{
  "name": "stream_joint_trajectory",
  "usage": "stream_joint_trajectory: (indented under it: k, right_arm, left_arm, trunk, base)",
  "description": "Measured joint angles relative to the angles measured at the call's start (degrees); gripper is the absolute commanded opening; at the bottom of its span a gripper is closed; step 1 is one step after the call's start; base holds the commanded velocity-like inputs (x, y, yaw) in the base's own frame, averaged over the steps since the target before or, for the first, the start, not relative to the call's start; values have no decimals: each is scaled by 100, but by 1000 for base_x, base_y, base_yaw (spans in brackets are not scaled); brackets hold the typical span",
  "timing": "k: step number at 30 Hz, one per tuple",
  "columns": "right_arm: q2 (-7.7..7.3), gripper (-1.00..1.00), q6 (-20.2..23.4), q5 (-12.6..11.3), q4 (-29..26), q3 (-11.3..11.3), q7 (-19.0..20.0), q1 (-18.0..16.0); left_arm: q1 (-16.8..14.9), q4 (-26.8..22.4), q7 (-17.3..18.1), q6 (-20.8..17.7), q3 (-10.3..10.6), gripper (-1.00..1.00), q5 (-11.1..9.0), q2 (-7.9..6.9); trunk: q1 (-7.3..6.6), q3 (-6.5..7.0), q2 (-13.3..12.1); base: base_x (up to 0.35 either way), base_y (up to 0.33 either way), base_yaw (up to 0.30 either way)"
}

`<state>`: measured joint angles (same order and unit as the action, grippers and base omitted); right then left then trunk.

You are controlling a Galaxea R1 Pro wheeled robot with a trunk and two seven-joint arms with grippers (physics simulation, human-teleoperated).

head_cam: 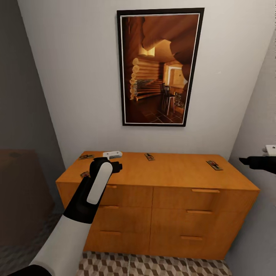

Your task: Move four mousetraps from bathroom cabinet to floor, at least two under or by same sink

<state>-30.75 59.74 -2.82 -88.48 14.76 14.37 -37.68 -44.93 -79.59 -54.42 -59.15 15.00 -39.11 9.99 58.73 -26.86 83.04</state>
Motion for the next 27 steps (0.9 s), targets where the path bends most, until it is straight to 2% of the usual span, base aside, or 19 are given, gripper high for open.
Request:
stream_joint_trajectory:
  k: [14, 27]
  right_arm:
    - [40, 100, -1, 1, 8, -333, -2, 2]
    - [108, 100, -1, 7, 9, -407, -62, 2]
  left_arm:
    - [-1, 0, 0, -1, -1, 100, 0, 1]
    - [0, 0, 0, 7, -1, 100, 1, 1]
  trunk:
    - [0, 0, 0]
    - [0, 0, 0]
  base:
    - [0, -34, 0]
    - [2, -2, 0]
